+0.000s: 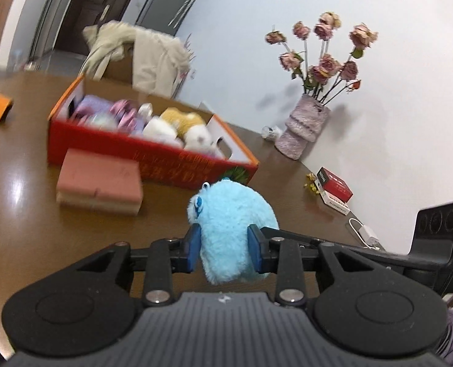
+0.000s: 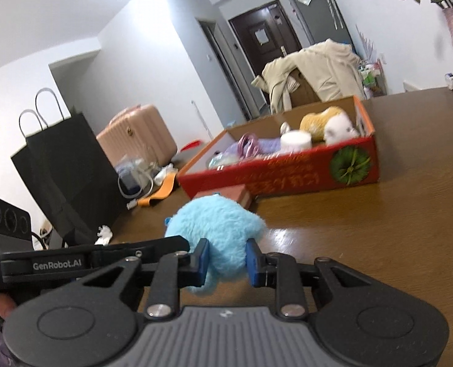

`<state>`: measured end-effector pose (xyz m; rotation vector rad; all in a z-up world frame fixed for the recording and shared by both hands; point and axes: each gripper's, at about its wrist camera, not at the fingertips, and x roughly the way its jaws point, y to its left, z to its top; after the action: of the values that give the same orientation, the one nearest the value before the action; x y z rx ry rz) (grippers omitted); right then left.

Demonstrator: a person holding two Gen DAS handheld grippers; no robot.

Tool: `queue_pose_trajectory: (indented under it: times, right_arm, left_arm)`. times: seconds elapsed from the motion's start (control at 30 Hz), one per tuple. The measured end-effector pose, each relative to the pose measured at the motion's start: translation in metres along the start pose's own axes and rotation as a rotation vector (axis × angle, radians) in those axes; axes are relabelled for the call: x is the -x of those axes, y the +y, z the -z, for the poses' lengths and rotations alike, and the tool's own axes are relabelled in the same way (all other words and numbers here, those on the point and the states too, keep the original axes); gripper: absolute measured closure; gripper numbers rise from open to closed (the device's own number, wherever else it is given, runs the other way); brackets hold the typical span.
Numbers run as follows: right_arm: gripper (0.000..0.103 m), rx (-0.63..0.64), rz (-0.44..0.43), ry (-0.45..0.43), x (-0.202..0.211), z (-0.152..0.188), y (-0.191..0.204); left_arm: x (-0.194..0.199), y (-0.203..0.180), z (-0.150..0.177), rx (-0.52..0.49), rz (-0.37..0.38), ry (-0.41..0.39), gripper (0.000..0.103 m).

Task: Organize soft objects
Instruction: 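Drop the blue plush into the box and open the left gripper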

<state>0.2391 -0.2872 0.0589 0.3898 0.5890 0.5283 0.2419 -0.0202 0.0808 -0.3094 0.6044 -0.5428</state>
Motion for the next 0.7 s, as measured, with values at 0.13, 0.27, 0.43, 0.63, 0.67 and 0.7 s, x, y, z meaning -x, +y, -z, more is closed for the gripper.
queue_pose_trajectory:
  times: [0.13,0.27,0.43,0.63,0.67,0.7]
  right_arm:
    - [0.078,0.041,-0.017,-0.037,-0.005,-0.040,-0.006]
    - [0.078,0.100,-0.044,-0.071,-0.036,-0.100,-0.013]
    - [0.078,0.108,-0.022,-0.041,-0.118,-0.182,-0.029]
    - [0.078,0.112,0.084,0.066,-0.227,-0.219,-0.055]
    - [0.078,0.094,0.096,0.100,-0.245,-0.220,-0.062]
    - [0.078,0.069,0.107,0.129,-0.261,-0.219,-0.072]
  left_arm:
    - [-0.011,-0.009,-0.038,-0.065,-0.007,-0.055,0.070]
    - [-0.037,0.002,-0.101,-0.117,-0.022,-0.107,0.070]
    - [-0.102,0.054,-0.182,-0.079,-0.042,-0.076,0.070]
    - [-0.192,0.138,-0.221,0.050,-0.055,0.051,0.070]
    - [-0.208,0.145,-0.221,0.044,-0.081,0.087,0.070]
    - [-0.223,0.152,-0.221,0.026,-0.107,0.121,0.070]
